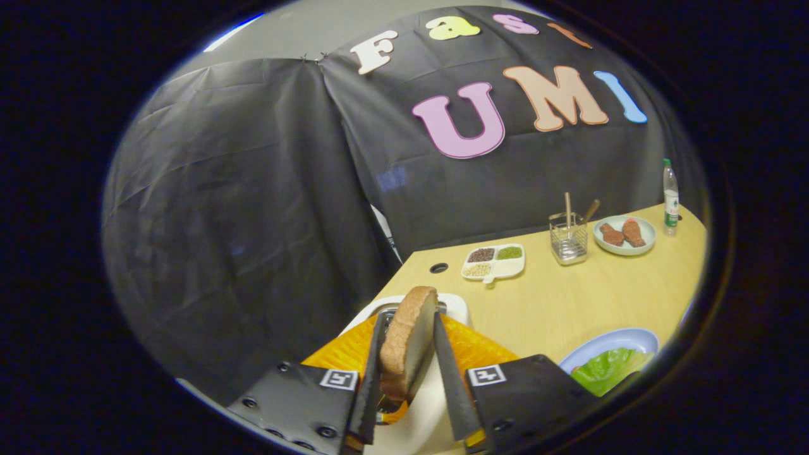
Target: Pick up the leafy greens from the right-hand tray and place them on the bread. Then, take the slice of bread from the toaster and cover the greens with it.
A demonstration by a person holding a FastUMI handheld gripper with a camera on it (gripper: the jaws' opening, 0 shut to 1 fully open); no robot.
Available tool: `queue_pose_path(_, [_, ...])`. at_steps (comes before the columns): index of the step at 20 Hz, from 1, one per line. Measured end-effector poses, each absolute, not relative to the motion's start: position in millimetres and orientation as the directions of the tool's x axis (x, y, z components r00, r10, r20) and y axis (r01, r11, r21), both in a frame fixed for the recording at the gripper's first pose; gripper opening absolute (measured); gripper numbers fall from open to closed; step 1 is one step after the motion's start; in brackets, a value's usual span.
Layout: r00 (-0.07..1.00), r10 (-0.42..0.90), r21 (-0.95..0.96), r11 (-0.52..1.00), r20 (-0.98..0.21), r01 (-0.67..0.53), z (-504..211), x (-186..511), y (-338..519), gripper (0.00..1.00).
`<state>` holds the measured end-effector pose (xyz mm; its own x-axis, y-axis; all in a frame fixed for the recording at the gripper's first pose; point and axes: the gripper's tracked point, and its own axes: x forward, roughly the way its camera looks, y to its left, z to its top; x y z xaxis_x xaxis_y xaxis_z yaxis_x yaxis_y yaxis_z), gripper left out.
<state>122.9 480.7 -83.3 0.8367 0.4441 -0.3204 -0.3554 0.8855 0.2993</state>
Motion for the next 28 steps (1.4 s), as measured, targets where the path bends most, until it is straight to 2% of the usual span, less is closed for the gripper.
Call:
queue_pose_path(3, [0.856,0.424,0.274,0.896,-0.296,-0.349,-75.8,121.7,478.7,0.19])
queue_pose_path(6, [0.863,0.423,0.254,0.898,-0.274,-0.360,-74.5,121.0,481.3,0.11])
queue_pose_path(10, [0.881,0.427,0.245,0.894,-0.206,-0.376,-51.1,114.8,479.5,0.11])
queue_pose_path(17, [0.905,0.426,0.295,0.863,0.009,-0.410,33.7,91.6,456.7,0.11])
queue_pose_path(23, [0.910,0.387,0.365,0.834,0.148,-0.414,93.8,66.7,392.7,0.11])
queue_pose_path(28, [0.929,0.323,0.450,0.813,0.178,-0.369,89.3,49.1,317.1,0.11])
